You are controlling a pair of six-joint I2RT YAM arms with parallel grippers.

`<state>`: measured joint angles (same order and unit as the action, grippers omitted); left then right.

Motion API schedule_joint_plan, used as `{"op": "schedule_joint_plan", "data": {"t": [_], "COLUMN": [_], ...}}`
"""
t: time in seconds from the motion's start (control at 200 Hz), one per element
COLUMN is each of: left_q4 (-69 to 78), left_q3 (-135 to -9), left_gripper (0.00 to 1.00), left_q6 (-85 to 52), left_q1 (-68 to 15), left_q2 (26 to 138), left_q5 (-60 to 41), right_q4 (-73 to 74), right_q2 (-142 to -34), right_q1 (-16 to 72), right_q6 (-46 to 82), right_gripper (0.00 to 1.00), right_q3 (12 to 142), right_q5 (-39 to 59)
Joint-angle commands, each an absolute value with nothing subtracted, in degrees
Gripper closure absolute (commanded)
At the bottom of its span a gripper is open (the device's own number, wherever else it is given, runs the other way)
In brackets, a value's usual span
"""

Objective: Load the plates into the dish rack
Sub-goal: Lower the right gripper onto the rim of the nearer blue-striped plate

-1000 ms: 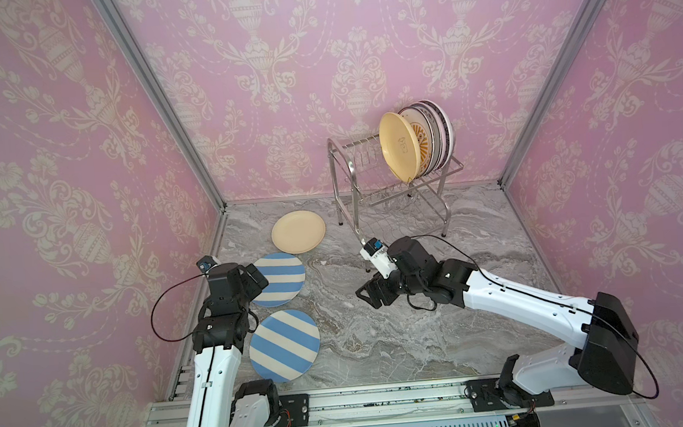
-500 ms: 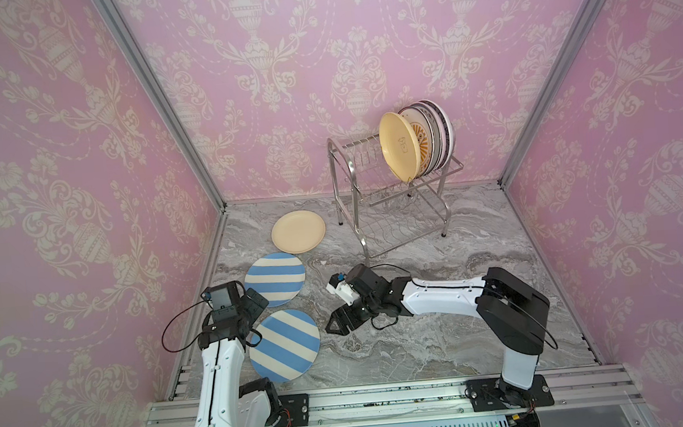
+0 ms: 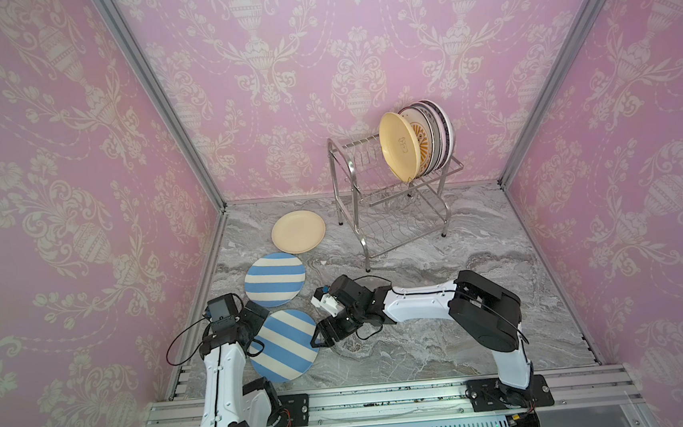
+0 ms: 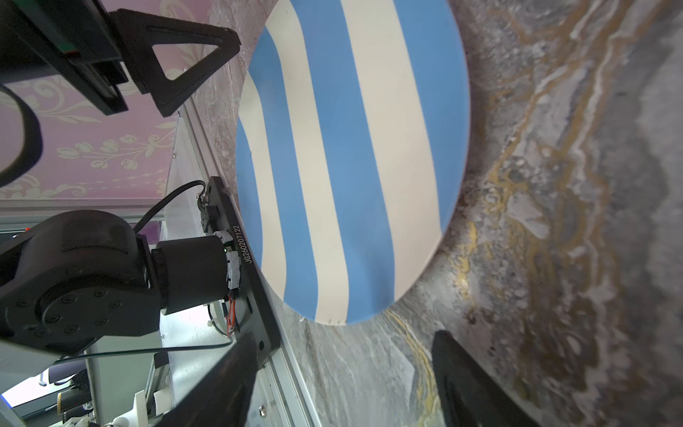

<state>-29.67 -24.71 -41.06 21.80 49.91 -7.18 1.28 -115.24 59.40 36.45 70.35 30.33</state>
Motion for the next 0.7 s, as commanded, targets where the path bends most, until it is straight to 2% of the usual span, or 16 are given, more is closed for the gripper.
{"op": "schedule_joint_plan", "data": {"t": [0.0,0.47,0.691], "left_q4": [-30.22,-26.14,-24.54], "left_q3": [-22.99,-20.09,-18.08], "left_gripper": [0.01,0.01,0.01], "left_q6": [-40.43,-40.86,-42.36], "left_q1": [22.75,22.91,22.9], "left_q2": [49.22,51.14,51.17], "left_q5": [-7.29,-13.84,-17.41], "right_q4": [1.11,-0.62,0.61], "right_q2": [-116.98,-120.62,-121.42], "right_q1": [59.33,59.33,59.14], "right_q6": [37.54,38.27,39.67], "right_gripper": [0.23,0.26,0.32], "right_q3": [71.91,74.88,74.52], "right_q5": [31.5,31.84,32.21]}}
